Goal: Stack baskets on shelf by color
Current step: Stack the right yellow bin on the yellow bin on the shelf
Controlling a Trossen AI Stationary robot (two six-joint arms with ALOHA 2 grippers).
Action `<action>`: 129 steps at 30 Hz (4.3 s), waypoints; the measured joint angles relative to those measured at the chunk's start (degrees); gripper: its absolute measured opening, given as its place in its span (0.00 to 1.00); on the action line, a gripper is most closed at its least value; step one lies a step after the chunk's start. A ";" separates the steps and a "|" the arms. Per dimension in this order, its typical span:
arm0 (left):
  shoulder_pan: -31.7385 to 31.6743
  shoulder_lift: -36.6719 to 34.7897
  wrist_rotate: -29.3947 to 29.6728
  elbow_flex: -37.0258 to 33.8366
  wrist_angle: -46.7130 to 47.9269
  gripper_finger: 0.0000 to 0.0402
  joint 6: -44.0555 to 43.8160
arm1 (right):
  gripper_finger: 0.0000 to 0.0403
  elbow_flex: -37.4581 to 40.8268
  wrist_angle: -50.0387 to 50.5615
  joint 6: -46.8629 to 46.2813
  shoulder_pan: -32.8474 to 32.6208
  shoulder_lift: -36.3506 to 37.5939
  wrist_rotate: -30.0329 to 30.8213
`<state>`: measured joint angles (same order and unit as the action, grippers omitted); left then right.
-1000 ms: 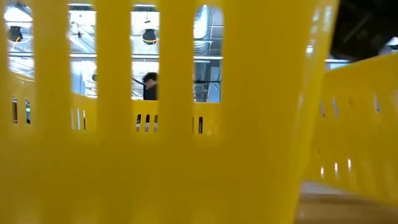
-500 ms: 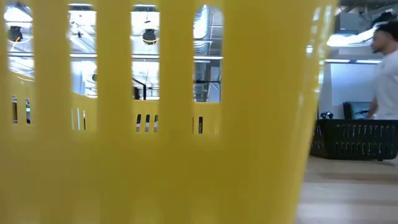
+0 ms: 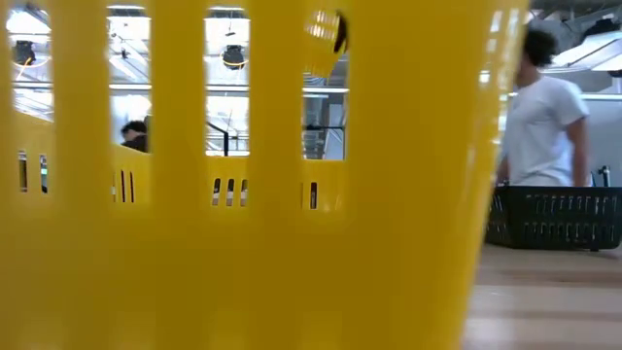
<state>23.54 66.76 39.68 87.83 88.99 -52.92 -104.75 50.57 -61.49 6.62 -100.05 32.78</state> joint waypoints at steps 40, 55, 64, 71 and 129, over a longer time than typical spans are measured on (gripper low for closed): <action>0.01 -0.02 0.83 -0.02 0.00 0.00 4.96 | 0.00 0.03 9.89 -9.17 13.31 -13.59 -15.22; 0.01 -0.01 0.68 -0.02 0.02 0.00 5.78 | 0.00 0.03 7.62 -10.23 12.91 -15.50 -16.40; -0.01 0.00 0.66 0.00 0.02 0.00 6.44 | 0.02 0.05 7.67 -10.21 12.89 -15.50 -16.37; 0.01 -0.02 0.66 0.00 0.02 0.00 6.73 | 0.14 0.05 7.60 -9.16 12.87 -15.51 -16.37; 0.00 -0.02 1.62 -0.02 0.02 0.00 6.38 | 0.01 -2.99 -1.40 9.37 -0.26 -15.52 -23.08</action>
<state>23.54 66.74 41.30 87.81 89.01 -46.54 -107.74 49.17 -52.12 6.35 -115.57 9.69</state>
